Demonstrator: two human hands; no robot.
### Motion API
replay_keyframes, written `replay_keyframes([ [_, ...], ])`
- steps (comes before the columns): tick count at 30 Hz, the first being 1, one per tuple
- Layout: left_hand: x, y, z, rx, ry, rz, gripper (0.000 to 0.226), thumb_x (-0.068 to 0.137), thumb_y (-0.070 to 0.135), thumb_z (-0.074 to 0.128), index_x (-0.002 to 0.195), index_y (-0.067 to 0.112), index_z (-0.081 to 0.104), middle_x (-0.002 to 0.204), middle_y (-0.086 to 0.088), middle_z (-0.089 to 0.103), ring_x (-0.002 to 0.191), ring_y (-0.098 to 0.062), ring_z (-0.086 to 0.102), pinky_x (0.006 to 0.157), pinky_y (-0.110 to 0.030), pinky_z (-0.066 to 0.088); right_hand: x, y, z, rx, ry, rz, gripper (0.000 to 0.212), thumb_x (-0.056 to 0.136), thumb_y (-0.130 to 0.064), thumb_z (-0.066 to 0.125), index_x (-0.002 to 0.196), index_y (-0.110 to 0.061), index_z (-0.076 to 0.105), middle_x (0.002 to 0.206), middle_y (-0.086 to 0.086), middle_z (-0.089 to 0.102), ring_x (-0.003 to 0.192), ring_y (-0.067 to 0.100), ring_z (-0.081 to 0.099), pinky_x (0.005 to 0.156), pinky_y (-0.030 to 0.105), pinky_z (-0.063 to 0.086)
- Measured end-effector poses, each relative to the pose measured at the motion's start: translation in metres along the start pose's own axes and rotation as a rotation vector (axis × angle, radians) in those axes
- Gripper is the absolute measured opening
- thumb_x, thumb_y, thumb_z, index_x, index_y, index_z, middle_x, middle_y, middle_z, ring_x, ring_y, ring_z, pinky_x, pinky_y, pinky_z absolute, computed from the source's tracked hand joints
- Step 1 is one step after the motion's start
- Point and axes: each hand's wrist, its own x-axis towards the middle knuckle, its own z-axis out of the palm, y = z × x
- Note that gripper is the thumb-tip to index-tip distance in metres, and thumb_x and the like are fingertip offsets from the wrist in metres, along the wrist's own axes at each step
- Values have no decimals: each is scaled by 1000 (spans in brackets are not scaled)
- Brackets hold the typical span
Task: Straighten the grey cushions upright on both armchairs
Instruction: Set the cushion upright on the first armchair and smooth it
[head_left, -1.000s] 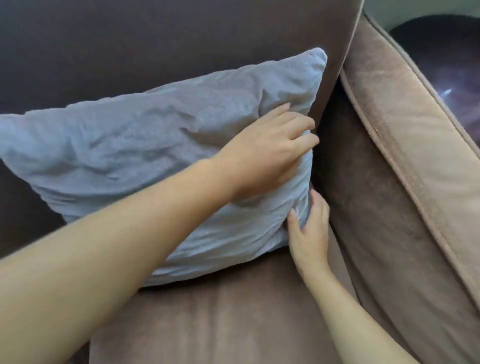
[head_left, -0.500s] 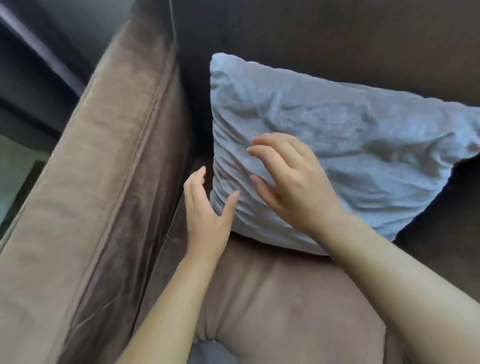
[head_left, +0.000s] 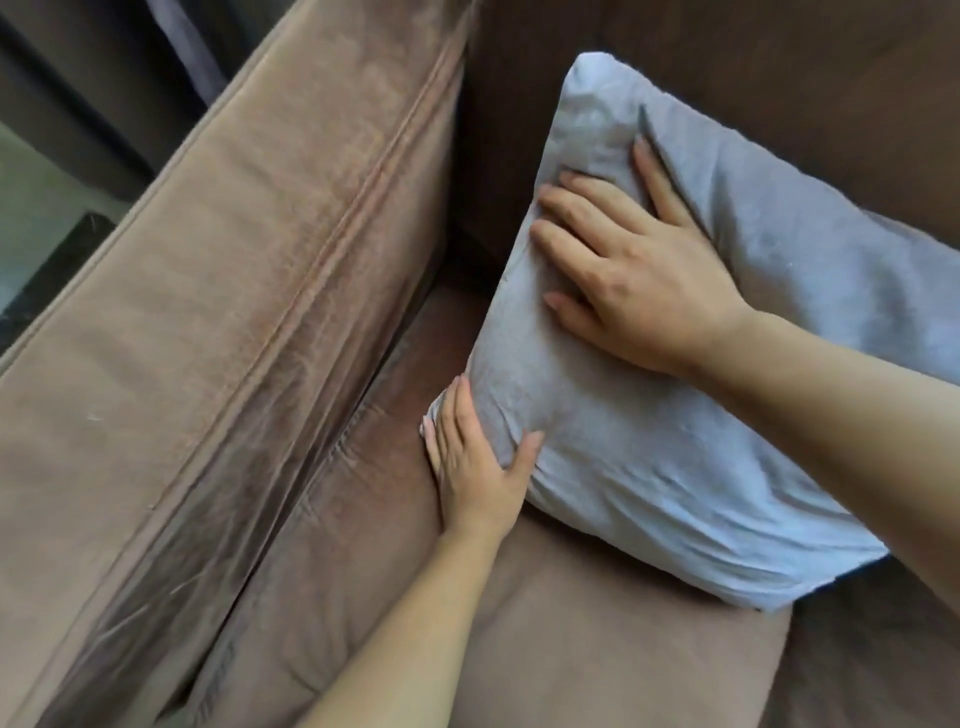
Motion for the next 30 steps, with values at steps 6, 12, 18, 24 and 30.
replay_keyframes([
  [6, 5, -3, 1, 18, -63, -22, 96, 83, 70, 46, 156, 13, 22, 161, -2, 31, 150, -17, 25, 125, -38, 2, 8, -12, -10, 126, 25, 41, 46, 96, -30, 47, 133, -6, 58, 150, 16, 49, 141, 33, 44, 125, 56, 12],
  [12, 24, -17, -54, -33, -241, 41, 65, 96, 56, 34, 147, 17, 43, 148, 2, 49, 141, -17, 38, 114, -36, 27, 42, 8, -61, 174, 232, 363, 37, 90, -22, 50, 123, -8, 59, 136, 14, 56, 117, 37, 55, 87, 47, 40],
  [18, 47, -41, -75, 15, -260, -168, 31, 94, 2, 57, 123, 8, 64, 108, -6, 61, 81, -5, 56, 81, -17, 39, 77, 24, -68, 308, 20, 521, 43, 97, -42, 56, 122, -7, 53, 125, 16, 57, 117, 39, 52, 80, 44, 41],
  [24, 43, -51, -76, 102, -310, -103, 13, 88, 1, 66, 81, 12, 65, 80, 4, 54, 66, -3, 48, 65, -22, 33, 75, 33, -67, 351, 140, 624, 22, 93, -28, 52, 104, -11, 59, 114, 13, 63, 108, 41, 56, 82, 47, 43],
  [30, 33, -62, -88, 190, -319, -111, 14, 87, 2, 67, 78, 12, 63, 78, 6, 48, 69, -17, 49, 66, -30, 34, 79, 51, -75, 349, 223, 721, 26, 89, -36, 53, 102, -15, 62, 114, 8, 67, 110, 36, 56, 84, 42, 42],
])
